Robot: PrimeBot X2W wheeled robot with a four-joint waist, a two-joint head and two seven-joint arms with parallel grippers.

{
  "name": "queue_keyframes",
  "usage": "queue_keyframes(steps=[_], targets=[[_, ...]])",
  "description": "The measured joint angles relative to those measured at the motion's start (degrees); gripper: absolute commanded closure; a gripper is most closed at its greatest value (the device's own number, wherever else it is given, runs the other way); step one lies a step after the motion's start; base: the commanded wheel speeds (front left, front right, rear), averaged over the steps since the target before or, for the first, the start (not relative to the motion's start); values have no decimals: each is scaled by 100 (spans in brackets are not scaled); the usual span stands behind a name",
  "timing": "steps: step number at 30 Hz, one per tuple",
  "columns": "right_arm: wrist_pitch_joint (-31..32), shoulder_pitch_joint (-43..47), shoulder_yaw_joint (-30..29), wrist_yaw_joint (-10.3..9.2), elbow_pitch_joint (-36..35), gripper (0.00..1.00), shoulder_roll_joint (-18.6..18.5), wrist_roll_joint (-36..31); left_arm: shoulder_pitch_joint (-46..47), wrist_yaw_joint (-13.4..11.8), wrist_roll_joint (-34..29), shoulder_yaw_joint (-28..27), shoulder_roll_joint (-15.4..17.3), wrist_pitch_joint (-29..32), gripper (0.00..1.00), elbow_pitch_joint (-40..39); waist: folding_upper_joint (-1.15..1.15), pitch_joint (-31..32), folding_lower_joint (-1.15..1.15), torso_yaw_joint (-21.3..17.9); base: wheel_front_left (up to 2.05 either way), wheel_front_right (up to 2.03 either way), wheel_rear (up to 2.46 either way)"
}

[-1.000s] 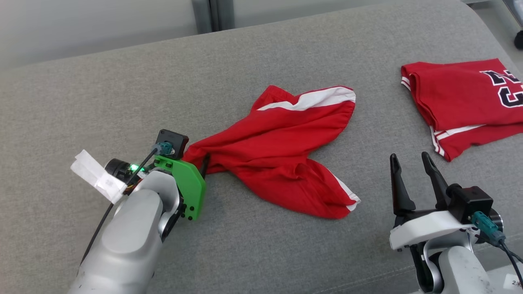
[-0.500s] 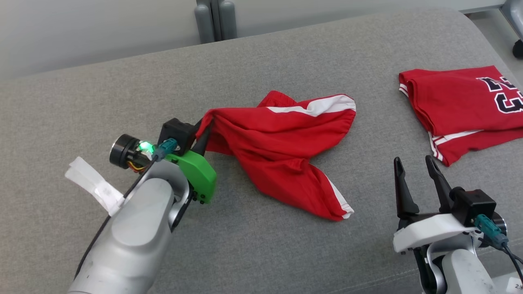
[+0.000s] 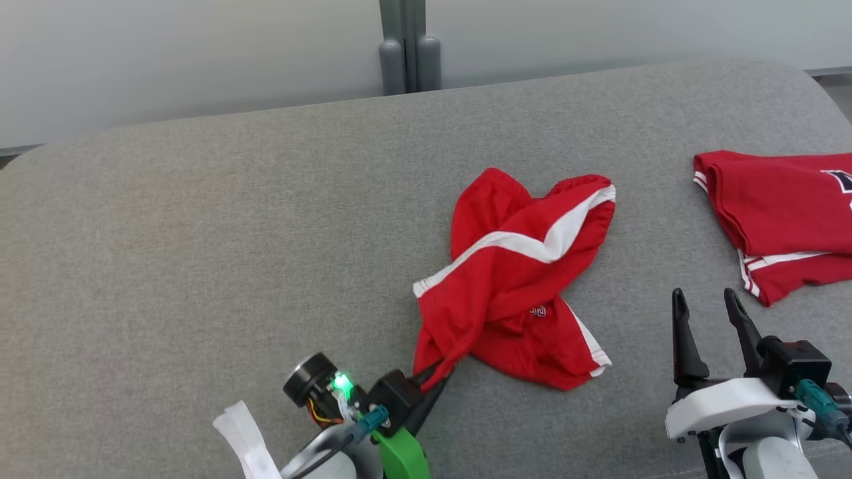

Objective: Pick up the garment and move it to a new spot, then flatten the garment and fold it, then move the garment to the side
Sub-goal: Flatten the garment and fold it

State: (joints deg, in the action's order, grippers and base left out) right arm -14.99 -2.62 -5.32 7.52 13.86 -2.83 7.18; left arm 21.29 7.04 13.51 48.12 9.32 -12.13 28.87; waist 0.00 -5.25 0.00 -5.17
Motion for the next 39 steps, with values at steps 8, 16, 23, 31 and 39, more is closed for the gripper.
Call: queue_keyframes(steps=[8,16,23,31,39], targets=[[0,-65,83,0,86,0,2,0,-243,0,-38,354,-191,20,100,229,0,10,0,139,0,0,0],[0,-126,78,0,122,0,1,-1,-372,1,-105,600,-203,-4,100,842,0,-19,0,114,0,0,0],[0,-130,-10,0,120,0,1,-1,-405,-159,169,319,-208,-134,0,956,0,7,0,149,0,0,0],[0,-127,-193,0,51,0,1,-35,-664,-419,740,-371,-78,-258,0,289,0,116,0,211,0,0,0],[0,-79,-307,0,-2,0,1,-53,-798,-860,1038,-1010,-7,-282,0,-446,0,342,0,246,0,0,0]])
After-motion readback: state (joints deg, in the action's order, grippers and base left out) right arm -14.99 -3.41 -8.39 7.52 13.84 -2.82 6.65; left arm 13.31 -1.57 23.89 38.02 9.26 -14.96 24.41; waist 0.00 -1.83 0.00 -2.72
